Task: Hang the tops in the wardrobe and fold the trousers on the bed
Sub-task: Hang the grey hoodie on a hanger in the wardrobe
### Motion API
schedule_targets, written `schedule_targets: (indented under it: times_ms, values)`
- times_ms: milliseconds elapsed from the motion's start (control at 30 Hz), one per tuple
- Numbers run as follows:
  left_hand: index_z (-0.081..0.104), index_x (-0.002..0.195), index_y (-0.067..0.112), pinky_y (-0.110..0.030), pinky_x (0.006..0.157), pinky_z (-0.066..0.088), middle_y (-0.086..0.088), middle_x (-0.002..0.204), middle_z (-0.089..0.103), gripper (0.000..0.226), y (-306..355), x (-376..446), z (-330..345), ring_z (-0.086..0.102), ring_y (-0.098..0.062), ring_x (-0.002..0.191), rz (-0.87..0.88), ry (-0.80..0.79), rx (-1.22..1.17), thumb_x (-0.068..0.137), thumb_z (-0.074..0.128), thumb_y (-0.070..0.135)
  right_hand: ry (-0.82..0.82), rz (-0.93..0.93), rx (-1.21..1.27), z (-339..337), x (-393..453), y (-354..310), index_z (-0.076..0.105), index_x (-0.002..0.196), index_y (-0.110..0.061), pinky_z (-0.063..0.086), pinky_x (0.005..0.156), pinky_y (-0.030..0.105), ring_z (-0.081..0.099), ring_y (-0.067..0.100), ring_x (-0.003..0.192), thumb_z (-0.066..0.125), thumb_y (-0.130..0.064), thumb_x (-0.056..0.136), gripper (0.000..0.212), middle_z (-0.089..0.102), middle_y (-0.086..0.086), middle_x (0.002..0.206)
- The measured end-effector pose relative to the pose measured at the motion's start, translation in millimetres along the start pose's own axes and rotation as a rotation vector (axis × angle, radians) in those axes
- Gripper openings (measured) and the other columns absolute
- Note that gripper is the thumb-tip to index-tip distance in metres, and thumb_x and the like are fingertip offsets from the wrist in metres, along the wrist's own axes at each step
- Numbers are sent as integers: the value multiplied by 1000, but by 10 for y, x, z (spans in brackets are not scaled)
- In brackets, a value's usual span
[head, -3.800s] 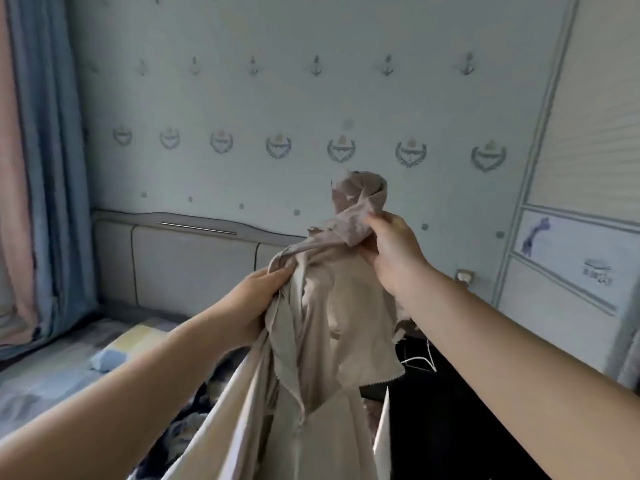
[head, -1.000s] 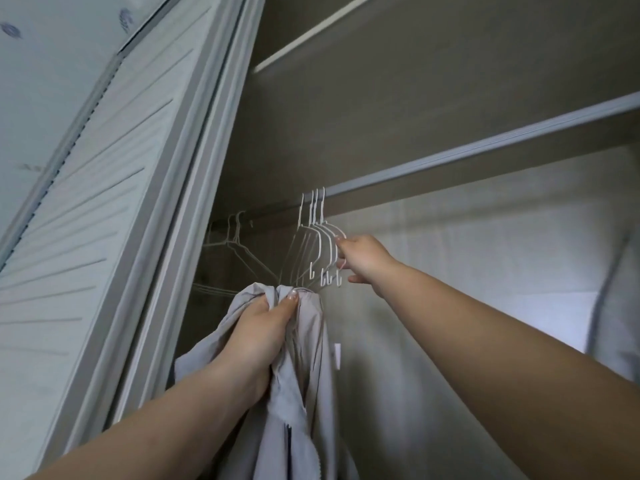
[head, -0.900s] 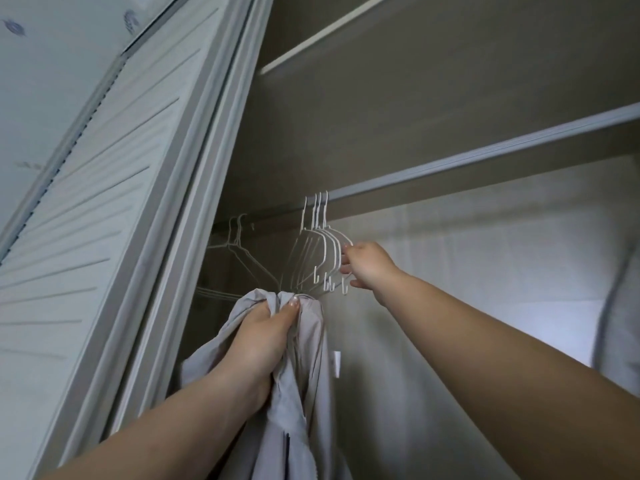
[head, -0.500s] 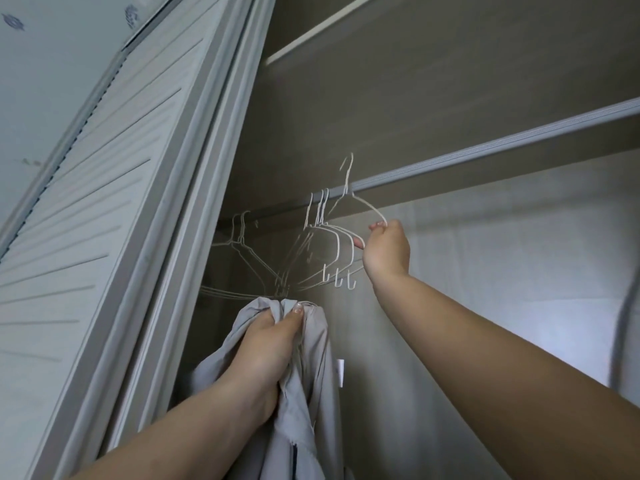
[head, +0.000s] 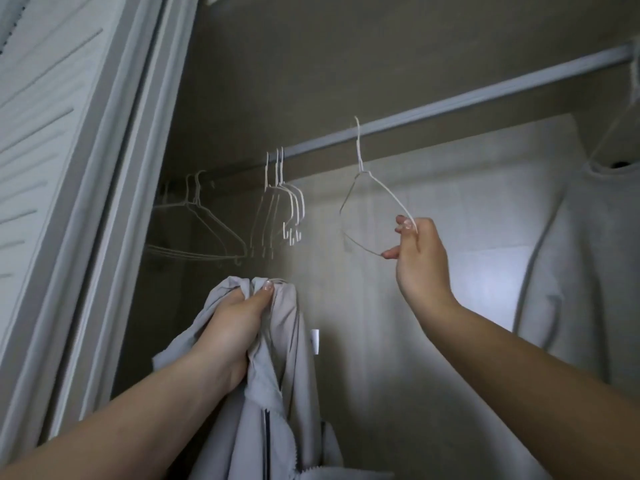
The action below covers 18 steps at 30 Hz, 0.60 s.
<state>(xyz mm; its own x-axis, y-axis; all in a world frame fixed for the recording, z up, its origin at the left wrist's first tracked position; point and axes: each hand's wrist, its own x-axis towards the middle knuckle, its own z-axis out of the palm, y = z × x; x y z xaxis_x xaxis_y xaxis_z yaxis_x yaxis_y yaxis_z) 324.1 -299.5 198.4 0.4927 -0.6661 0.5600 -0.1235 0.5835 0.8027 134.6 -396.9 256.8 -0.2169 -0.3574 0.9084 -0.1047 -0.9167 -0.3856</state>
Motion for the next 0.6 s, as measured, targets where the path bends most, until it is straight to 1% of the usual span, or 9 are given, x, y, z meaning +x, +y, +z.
schedule_targets:
  times_ms: [67,133,167,233,300,367,400,467,600]
  values:
    - [63,110,5,-47,94,50,-18,105,69,32,-50,-30,30,66,-31,98,-9,-2,-7,97,52,32,7,-4,12,-209,-231,91,51,103,-25,38,63,16,63,8,79,30,-30,103,22,54,-22,82]
    - [64,104,8,-39,82,54,-15,101,69,27,-128,-64,54,67,-27,93,-46,-2,-33,98,51,31,-13,35,-5,-371,-496,163,53,105,-23,39,66,13,63,6,80,30,-29,103,23,54,-26,88]
    - [64,99,11,-34,74,53,-13,98,69,24,-185,-98,83,67,-24,88,-74,-12,-43,98,51,30,-34,65,-18,-452,-630,195,52,104,-23,40,67,13,64,5,79,30,-29,103,23,53,-27,91]
    - [62,91,15,-29,64,50,-10,94,68,21,-324,-158,148,66,-20,83,-111,-19,-56,98,51,30,-72,99,-32,-634,-876,258,52,102,-26,42,68,15,64,4,76,29,-29,103,23,55,-24,94]
    - [60,85,15,-23,54,49,-7,85,66,21,-497,-231,200,66,-14,71,-123,5,-27,98,52,29,-75,100,-58,-843,-1097,299,54,99,-27,42,64,10,63,1,70,30,-29,103,25,61,-18,94]
    - [61,85,12,-17,46,49,-7,79,66,19,-652,-261,197,66,-11,61,-130,14,-8,97,55,27,-62,82,-87,-1000,-1244,325,56,98,-23,40,56,4,60,-3,63,31,-29,103,27,66,-14,89]
    - [61,87,11,-18,46,49,-7,79,66,19,-745,-288,184,66,-12,63,-147,13,2,96,57,27,-51,90,-75,-1067,-1317,350,56,96,-21,39,55,4,58,-1,59,32,-28,103,27,67,-14,88]
    - [62,89,12,-21,52,48,-6,81,66,21,-946,-335,124,66,-15,71,-183,27,27,94,58,32,-40,114,-18,-1159,-1449,419,56,91,-24,42,56,9,55,4,55,34,-25,103,25,68,-14,83]
    - [62,90,15,-26,66,48,-6,86,67,31,-1259,-377,-25,64,-16,80,-253,88,52,92,57,45,-59,178,61,-1299,-1648,524,58,81,-32,56,63,35,53,8,50,37,-22,103,32,67,-7,71]
